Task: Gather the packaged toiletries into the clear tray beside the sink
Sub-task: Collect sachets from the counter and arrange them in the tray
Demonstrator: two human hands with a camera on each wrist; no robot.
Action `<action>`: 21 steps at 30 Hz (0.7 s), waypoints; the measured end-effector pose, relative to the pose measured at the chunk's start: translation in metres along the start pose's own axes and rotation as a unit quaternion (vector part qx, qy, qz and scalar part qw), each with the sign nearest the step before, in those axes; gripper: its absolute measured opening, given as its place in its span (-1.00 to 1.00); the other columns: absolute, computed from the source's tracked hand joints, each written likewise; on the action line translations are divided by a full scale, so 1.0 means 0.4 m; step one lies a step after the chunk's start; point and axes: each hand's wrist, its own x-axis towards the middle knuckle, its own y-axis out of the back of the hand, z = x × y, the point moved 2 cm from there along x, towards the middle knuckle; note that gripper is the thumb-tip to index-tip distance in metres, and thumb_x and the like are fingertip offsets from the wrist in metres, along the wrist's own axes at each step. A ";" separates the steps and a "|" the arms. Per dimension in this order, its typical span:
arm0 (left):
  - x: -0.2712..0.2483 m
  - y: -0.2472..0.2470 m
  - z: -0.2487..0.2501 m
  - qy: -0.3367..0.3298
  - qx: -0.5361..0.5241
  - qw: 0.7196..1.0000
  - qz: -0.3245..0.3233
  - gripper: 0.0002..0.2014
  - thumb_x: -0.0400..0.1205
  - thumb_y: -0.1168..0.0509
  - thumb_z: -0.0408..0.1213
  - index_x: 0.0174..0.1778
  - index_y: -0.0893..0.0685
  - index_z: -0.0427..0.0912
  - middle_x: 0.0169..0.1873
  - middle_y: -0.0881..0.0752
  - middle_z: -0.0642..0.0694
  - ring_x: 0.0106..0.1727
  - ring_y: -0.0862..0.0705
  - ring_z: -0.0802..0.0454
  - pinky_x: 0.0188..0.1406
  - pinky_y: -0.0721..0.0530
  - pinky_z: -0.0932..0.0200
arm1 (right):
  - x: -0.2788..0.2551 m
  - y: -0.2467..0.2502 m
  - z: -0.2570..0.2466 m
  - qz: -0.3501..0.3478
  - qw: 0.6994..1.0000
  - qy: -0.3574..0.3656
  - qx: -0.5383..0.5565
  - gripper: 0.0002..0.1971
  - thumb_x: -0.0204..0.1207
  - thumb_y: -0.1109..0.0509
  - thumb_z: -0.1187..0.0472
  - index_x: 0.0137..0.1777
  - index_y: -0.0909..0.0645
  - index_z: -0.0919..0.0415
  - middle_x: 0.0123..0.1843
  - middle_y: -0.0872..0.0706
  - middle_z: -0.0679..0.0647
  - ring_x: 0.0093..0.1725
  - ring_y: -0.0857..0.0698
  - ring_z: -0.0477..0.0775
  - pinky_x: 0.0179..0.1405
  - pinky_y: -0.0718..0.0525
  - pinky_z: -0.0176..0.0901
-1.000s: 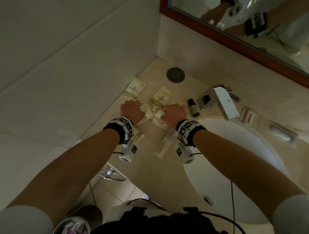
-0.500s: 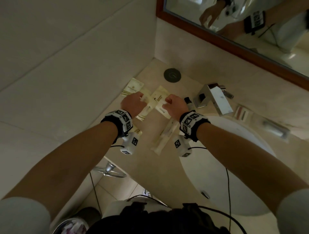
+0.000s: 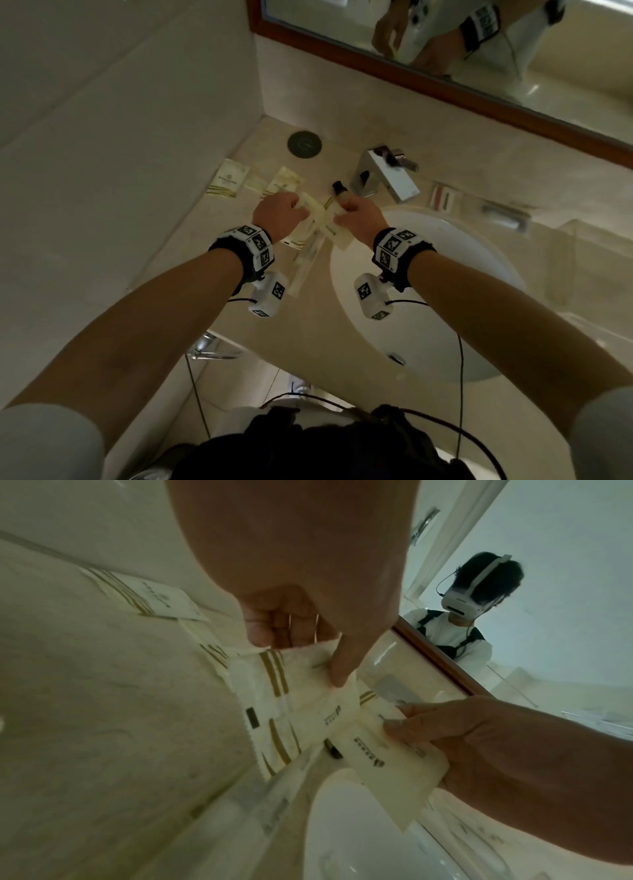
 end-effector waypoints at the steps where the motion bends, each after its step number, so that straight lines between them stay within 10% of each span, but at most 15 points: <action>1: -0.005 -0.011 0.016 -0.007 -0.002 1.000 -0.007 -0.58 0.61 -0.34 -0.15 -0.46 -0.26 -0.09 -0.49 -0.31 -0.01 -0.31 -0.38 -0.09 -0.26 -0.32 0.09 | -0.011 0.012 0.013 0.006 1.000 -0.008 0.006 -0.76 0.48 -0.45 0.18 0.13 -0.61 0.13 0.09 -0.66 0.10 0.15 -0.65 0.19 0.06 -0.61 -0.03; 8: -0.045 -0.084 0.128 -0.041 -0.010 0.999 -0.022 -0.61 0.59 -0.36 -0.18 -0.50 -0.37 -0.12 -0.53 -0.39 -0.04 -0.35 -0.42 -0.06 -0.31 -0.34 0.12 | -0.092 0.094 0.115 0.050 0.996 -0.054 0.041 -0.80 0.51 -0.42 0.10 0.06 -0.65 0.18 0.10 -0.74 0.17 0.11 -0.70 0.17 0.07 -0.64 -0.03; 13: -0.080 -0.153 0.202 -0.063 -0.010 0.996 -0.056 -0.72 0.56 -0.37 -0.11 -0.11 -0.70 -0.31 -0.20 -0.74 -0.28 -0.15 -0.70 -0.19 -0.08 -0.66 -0.09 | -0.156 0.157 0.192 0.069 0.995 -0.064 0.028 -0.84 0.56 -0.35 0.16 0.06 -0.63 0.20 0.09 -0.73 0.16 0.08 -0.68 0.17 -0.02 -0.62 -0.06; 21: -0.129 -0.268 0.339 -0.103 0.012 0.992 -0.078 -0.57 0.55 -0.38 -0.18 -0.48 -0.26 -0.11 -0.52 -0.33 -0.05 -0.38 -0.39 -0.07 -0.40 -0.30 0.13 | -0.250 0.271 0.321 0.103 0.991 -0.079 0.041 -0.81 0.58 -0.31 0.19 0.12 -0.65 0.22 0.07 -0.71 0.15 0.06 -0.67 0.16 -0.02 -0.62 -0.06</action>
